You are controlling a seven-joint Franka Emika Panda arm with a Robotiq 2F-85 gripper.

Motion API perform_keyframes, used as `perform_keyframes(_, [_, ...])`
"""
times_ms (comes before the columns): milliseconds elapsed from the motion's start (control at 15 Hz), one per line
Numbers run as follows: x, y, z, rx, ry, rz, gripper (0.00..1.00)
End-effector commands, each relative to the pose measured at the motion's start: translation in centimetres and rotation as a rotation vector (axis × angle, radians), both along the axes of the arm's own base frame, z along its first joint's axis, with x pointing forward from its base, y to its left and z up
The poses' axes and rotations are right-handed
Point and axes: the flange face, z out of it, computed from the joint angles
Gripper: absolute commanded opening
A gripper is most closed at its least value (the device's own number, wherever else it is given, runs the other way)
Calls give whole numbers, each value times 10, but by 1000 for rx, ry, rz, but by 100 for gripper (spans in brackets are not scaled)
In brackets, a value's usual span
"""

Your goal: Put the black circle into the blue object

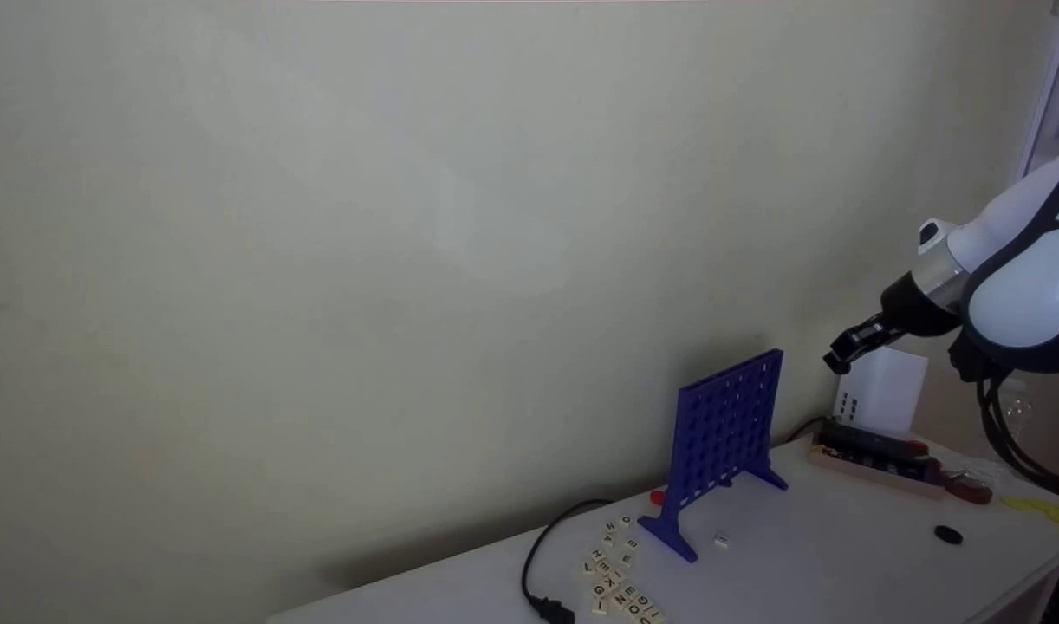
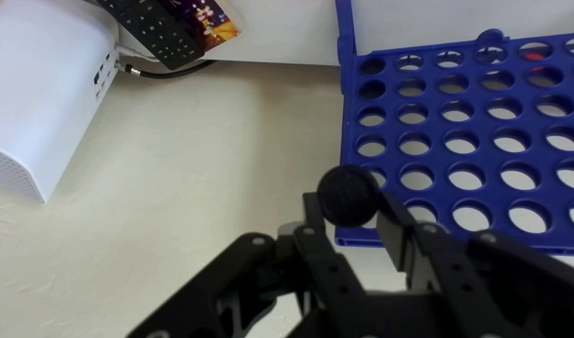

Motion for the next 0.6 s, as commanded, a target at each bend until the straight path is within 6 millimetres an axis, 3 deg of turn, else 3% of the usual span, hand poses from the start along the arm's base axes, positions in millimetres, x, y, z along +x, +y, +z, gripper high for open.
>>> perform_keyframes(0, [-5, -19, 2, -29, -23, 23, 10])
perform_keyframes(533, [-27, -71, 2, -29, -143, 229, 10])
